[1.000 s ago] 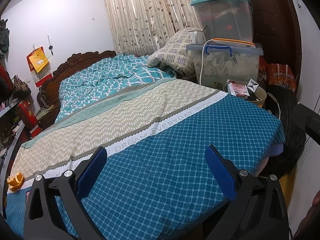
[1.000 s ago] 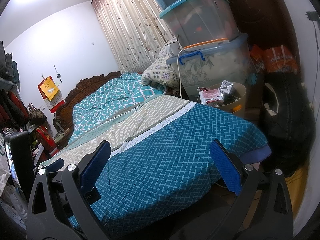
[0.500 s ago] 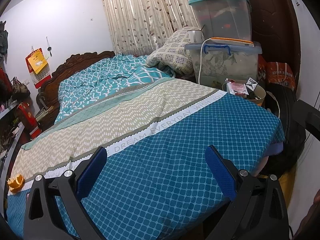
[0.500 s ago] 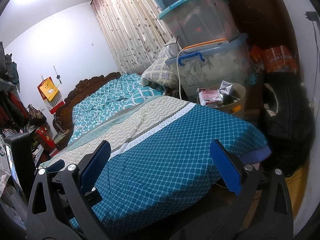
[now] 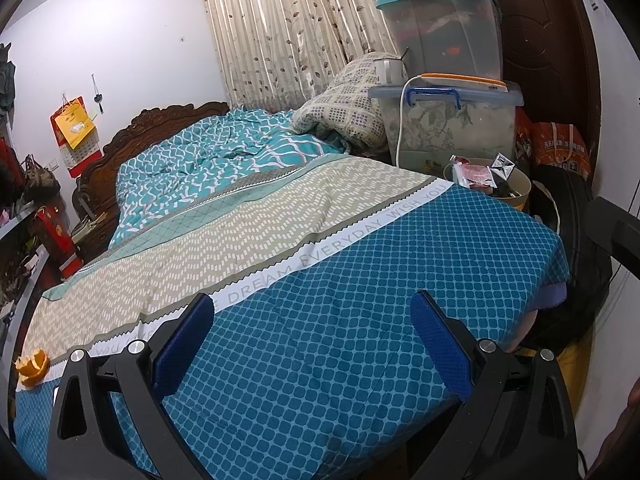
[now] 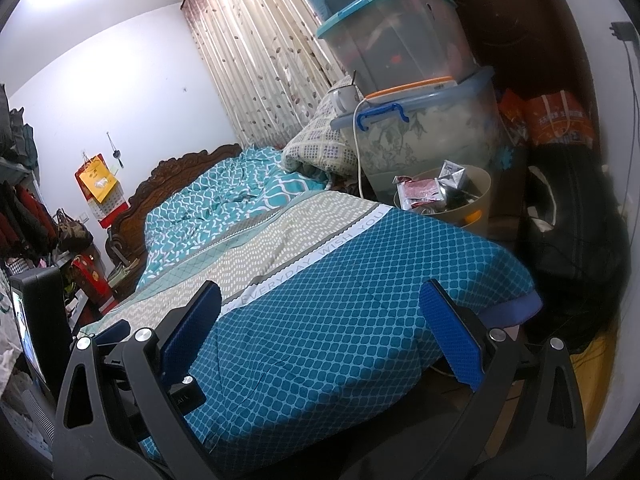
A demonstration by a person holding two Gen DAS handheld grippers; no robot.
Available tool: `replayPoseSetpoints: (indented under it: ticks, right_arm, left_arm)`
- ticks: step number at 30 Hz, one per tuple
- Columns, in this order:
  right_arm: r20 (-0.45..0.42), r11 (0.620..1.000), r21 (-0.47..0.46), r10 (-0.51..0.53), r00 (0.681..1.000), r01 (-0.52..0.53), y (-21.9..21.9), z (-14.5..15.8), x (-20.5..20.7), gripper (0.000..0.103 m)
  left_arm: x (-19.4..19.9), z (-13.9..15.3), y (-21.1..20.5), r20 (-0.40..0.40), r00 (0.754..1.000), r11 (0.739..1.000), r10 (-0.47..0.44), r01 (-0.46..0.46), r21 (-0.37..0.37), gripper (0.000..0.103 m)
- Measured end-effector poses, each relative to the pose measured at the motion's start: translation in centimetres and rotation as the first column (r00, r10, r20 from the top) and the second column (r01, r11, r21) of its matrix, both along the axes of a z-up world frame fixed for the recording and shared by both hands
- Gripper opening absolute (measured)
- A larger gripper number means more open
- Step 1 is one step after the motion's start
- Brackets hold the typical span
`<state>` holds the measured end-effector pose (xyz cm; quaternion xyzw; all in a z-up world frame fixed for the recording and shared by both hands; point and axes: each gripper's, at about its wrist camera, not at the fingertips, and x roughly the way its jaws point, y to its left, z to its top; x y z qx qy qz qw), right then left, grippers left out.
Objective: Collect trash
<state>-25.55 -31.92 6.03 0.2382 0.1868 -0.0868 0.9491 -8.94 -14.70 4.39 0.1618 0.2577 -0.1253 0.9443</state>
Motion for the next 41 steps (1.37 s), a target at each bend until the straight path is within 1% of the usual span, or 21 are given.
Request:
replayPoseSetpoints:
  ticks: [27,31,41]
  right_arm:
    - [0.000,1.000,0.003,-0.003,1.000,0.003,0.15,-0.02,-0.18,0.098]
    - [-0.001,1.000,0.003,-0.003,1.000,0.003,0.16,0.00,-0.18,0.098]
    - [-0.003,1.000,0.006,-0.002,1.000,0.002,0.42,-0.66,-0.10,0.099]
  left_arm:
    - [-0.03,-0.28,0.02,-0.006,1.000,1.000,-0.007,0.007,0.004,0.094]
    - [0.07,-0.53,0.15,-0.023,1.000,1.000,-0.020,0.020,-0.001,0.094]
    - [0.31,-0.71,0.35,-0.039,0.999,1.000,-0.016,0.016,-0.003,0.094]
